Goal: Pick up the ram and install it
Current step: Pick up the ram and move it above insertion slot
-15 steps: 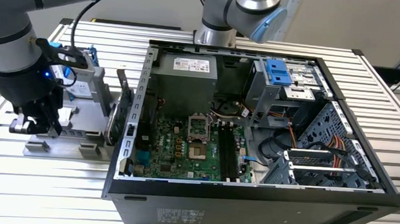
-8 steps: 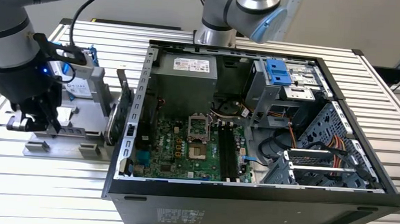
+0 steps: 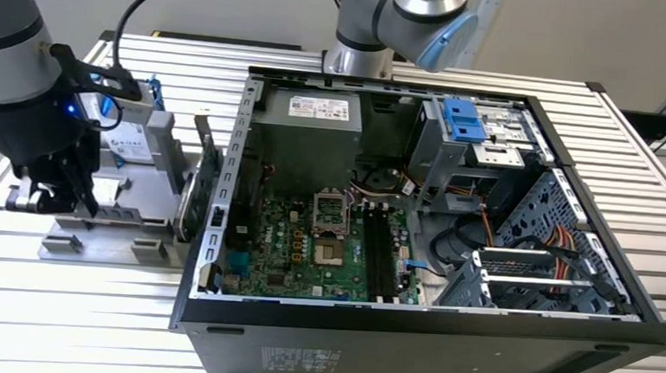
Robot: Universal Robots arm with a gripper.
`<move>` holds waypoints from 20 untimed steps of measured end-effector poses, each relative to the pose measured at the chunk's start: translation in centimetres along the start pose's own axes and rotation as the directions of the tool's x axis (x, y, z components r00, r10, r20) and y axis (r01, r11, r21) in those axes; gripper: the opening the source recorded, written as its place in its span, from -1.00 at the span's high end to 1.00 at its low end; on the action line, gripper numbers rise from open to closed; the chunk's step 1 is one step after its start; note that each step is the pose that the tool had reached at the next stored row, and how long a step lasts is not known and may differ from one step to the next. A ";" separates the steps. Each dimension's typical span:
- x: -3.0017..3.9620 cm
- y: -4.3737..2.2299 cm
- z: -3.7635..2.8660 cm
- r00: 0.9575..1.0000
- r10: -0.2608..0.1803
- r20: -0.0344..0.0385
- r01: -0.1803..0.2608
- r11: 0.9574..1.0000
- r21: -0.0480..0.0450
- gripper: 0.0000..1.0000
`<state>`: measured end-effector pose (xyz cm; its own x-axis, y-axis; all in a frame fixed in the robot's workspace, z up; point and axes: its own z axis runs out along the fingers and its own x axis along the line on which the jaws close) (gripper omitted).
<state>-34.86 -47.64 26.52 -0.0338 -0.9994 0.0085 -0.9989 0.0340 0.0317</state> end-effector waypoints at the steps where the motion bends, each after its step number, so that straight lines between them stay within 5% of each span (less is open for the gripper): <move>1: 0.00 0.00 -0.11 1.000 0.000 0.000 0.000 1.000 0.000 1.00; 20: 0.02 0.08 -2.51 1.000 0.000 0.000 0.000 1.000 0.000 1.00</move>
<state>-34.86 -47.64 29.04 -0.0338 -0.9994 0.0084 -0.9989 0.0341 0.0317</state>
